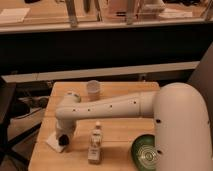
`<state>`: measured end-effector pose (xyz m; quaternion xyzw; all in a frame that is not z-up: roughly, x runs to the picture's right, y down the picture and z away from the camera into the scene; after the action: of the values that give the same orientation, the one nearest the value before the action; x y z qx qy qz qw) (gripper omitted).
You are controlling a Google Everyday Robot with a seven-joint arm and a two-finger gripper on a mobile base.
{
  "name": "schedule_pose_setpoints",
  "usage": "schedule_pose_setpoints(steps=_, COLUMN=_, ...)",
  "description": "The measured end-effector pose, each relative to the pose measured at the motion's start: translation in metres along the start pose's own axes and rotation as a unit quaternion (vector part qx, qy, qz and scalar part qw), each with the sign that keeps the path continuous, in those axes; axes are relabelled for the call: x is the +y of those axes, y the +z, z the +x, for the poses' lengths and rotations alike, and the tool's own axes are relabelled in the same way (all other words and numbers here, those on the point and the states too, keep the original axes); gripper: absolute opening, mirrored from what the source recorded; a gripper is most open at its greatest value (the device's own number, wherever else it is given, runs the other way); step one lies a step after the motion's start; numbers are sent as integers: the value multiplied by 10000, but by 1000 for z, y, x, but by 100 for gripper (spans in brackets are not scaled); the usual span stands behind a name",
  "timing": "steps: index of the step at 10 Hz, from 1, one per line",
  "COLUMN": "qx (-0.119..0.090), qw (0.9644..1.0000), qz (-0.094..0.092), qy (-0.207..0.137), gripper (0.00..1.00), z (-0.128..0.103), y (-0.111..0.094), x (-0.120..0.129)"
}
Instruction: Place the eraser on the white sponge
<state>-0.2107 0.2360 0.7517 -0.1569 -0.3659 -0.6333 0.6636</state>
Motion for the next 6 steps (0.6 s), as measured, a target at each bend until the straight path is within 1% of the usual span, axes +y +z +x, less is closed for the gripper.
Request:
schedule_pose_setpoints(steps=2, qx=-23, qw=10000, qz=-20, qy=1, gripper=37, z=2, y=-2, x=2)
schedule_pose_setpoints(steps=4, qx=-41, qw=10000, qz=-36, qy=-42, gripper=60, z=1, y=-3, x=-1)
schedule_pose_setpoints(steps=5, qx=-37, qw=10000, qz=-48, qy=-39, gripper=66, z=2, y=-4, x=0)
schedule_pose_setpoints(steps=6, qx=-39, qw=10000, qz=-56, qy=-39, gripper=68, z=3, y=-5, x=0)
